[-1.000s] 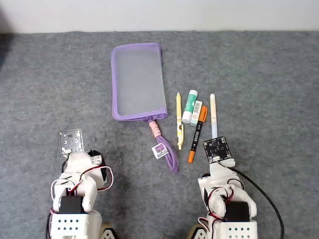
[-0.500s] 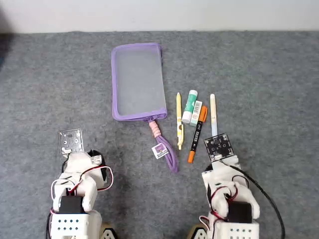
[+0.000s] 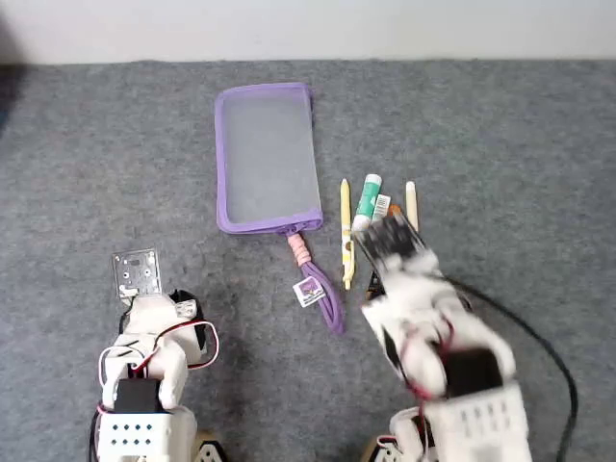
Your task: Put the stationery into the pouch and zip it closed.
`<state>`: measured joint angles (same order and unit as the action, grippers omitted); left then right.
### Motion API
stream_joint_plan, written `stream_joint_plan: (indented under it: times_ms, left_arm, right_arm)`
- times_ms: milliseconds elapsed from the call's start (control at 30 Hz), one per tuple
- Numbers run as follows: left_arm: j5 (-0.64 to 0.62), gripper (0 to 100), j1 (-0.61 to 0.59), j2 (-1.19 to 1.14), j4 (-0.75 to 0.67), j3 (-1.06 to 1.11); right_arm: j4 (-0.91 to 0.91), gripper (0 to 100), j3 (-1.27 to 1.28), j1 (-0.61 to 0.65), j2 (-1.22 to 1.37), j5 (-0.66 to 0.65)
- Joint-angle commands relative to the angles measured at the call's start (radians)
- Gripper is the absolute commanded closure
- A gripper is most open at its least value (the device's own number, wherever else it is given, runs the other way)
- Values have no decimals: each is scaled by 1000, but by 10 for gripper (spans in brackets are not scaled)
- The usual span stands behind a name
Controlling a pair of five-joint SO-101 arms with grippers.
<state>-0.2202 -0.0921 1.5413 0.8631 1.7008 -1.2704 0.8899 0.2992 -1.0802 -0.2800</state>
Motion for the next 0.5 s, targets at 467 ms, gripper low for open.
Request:
stream_joint_plan:
  times_ms: [467]
  left_arm:
    - [5, 986, -6, 9, -3, -12]
  right_arm:
    - [-15, 846, -804, 205, 1069, 183]
